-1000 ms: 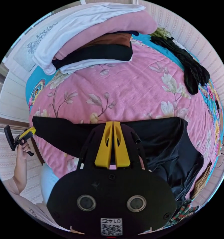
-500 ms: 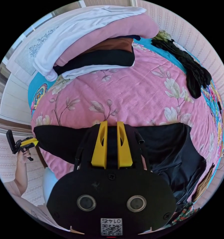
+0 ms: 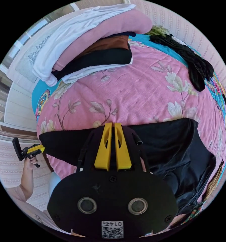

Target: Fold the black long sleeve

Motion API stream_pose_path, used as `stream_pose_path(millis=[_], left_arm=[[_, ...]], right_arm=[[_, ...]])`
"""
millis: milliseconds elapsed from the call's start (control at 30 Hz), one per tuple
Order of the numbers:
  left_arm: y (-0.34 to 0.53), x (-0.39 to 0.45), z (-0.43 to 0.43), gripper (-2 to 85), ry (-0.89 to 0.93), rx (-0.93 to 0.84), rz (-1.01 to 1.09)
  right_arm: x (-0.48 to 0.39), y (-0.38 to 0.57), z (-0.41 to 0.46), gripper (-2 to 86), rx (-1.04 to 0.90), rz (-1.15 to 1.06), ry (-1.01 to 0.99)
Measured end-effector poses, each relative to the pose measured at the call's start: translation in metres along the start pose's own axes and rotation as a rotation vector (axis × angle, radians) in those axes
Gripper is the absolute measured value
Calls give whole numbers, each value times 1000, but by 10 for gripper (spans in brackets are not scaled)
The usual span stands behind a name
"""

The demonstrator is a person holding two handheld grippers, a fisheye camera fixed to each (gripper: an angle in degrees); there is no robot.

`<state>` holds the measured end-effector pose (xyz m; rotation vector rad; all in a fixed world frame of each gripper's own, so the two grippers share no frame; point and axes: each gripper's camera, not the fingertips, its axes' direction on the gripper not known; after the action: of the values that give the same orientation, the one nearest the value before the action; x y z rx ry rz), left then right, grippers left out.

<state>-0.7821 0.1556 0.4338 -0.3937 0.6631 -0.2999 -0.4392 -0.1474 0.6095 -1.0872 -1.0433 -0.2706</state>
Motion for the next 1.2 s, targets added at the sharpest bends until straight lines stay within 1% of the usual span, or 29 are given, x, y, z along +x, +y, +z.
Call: stream_pose_path(millis=[67, 133, 233, 300, 367, 400, 467, 500, 567, 600, 667, 700, 767, 800, 867, 1000, 1067, 1200], left_arm=[[10, 10, 2, 15, -23, 35, -17], [21, 16, 1, 20, -35, 60, -46], [45, 34, 3, 13, -39, 84, -59], [59, 53, 9, 7, -60, 74, -34], [72, 87, 23, -1, -74, 43, 27], [75, 97, 27, -3, -72, 38, 46], [81, 143, 51, -7, -47, 7, 141], [81, 156, 58, -8, -42, -3, 173], [80, 210, 91, -8, -29, -37, 294], [79, 223, 100, -7, -19, -41, 318], [76, 281, 137, -4, 59, -62, 417], [75, 297, 148, -3, 78, -69, 445], [76, 363, 192, 6, 107, -110, 564], [77, 379, 204, 9, 107, -121, 593], [80, 442, 252, 17, 92, -167, 699], [78, 526, 323, 31, 68, -195, 807], [73, 579, 373, 41, 51, -198, 868], [64, 651, 460, 50, 11, -251, 953]], right_arm=[[11, 42, -27, 14, 134, 14, -80], [19, 84, -45, 21, 190, -17, -97], [39, 169, -70, 36, 184, -54, -24], [59, 228, -84, 42, 162, -17, 34], [91, 310, -107, 47, 138, 105, 117], [100, 331, -113, 47, 134, 144, 137], [132, 411, -136, 49, 140, 302, 189], [139, 429, -142, 49, 146, 341, 197], [167, 497, -162, 50, 193, 477, 223], [173, 512, -166, 51, 209, 503, 227], [195, 560, -180, 53, 275, 569, 225], [200, 570, -182, 53, 286, 578, 223], [221, 601, -187, 56, 324, 580, 217], [226, 607, -187, 58, 331, 573, 216], [246, 624, -185, 66, 342, 528, 213], [278, 636, -179, 81, 347, 420, 236], [300, 643, -176, 83, 362, 356, 286], [337, 657, -168, 90, 385, 295, 312]])
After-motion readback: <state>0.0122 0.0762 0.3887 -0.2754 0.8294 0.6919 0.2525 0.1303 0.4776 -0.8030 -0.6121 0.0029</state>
